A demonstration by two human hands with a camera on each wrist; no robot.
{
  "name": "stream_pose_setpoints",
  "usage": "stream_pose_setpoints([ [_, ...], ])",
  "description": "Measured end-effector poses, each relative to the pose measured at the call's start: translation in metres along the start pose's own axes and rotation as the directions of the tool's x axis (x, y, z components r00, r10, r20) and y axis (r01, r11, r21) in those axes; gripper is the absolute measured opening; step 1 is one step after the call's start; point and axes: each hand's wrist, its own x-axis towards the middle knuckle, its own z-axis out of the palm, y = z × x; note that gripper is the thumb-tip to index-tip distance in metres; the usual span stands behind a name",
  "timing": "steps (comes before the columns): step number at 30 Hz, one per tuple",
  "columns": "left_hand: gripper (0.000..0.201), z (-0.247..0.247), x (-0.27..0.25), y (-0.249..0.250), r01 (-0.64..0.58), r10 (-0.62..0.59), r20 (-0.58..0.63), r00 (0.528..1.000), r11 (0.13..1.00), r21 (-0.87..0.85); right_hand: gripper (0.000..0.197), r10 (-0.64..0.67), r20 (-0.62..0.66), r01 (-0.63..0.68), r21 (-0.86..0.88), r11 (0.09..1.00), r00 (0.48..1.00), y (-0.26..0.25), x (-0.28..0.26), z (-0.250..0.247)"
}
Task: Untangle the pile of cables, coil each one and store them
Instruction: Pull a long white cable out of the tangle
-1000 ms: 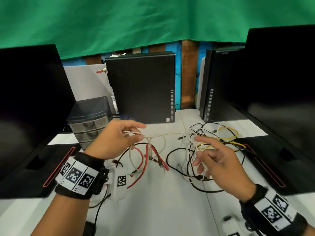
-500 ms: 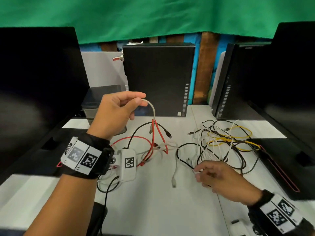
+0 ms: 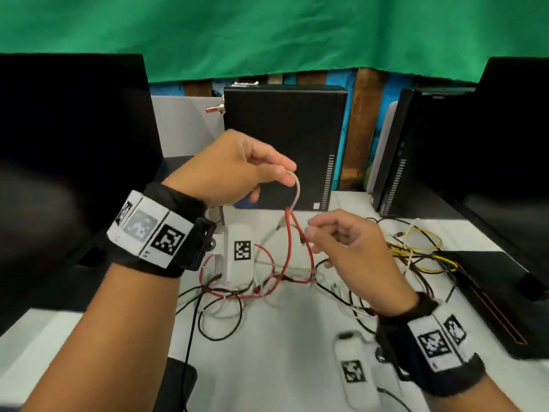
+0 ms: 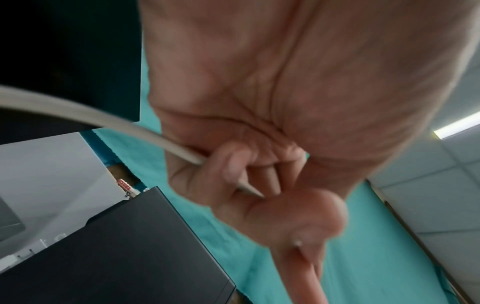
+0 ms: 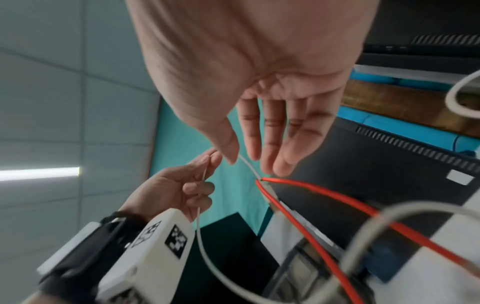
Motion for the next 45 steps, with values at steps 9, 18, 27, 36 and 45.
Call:
stream_pose_setpoints([
  [9,0.015,0.019,-0.025,-0.054,-0.056,0.040,-0.123,0.992,0.989,-0.134,0.013,0.137,0.133,-0.138,-0.002,0.990,0.982,0.044,0.004,0.044],
  [18,0.019,0.006,-0.014,-0.073,-0.053,-0.037,-0.394,0.918,0.975,-0.215,0.022,0.107,0.262,-0.093,-0.066,0.993,0.959,-0.015,0.048,0.045],
  [27,0.043,0.024,-0.026,-0.064,0.136,-0.159,0.118,0.980,0.973,0.189,0.031,0.247,0.237,-0.270,0.071,0.960,0.940,0.011,0.003,0.066],
  [36,0.016,0.041,-0.016,-0.072,0.015,-0.046,0.070,0.996,0.921,0.389,0.021,0.081,0.065,-0.073,-0.117,0.990,0.995,0.020,0.009,0.052],
  [45,0.009,0.019,-0.014,-0.076,-0.077,0.085,-0.044,0.995,0.984,0.161,0.017,0.008,-0.221,-0.037,-0.124,0.992,0.975,0.033,0.019,0.056],
])
